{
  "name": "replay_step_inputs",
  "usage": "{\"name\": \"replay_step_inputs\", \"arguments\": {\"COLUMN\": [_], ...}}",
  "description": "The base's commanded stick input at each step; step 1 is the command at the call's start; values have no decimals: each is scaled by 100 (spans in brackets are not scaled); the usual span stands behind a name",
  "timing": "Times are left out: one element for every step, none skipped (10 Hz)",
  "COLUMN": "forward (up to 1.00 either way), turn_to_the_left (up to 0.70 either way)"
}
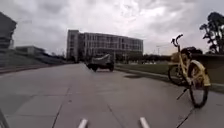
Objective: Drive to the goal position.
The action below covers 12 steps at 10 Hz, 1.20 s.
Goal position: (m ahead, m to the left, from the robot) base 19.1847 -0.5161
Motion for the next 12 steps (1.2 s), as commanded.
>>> {"name": "replay_step_inputs", "arguments": {"forward": [70, 70, 70, 70, 70, 70, 70, 70, 70, 70, 70, 70], "turn_to_the_left": [0, 0, 0, 0, 0, 0, 0, 0, 0, 0, 0, 0]}}
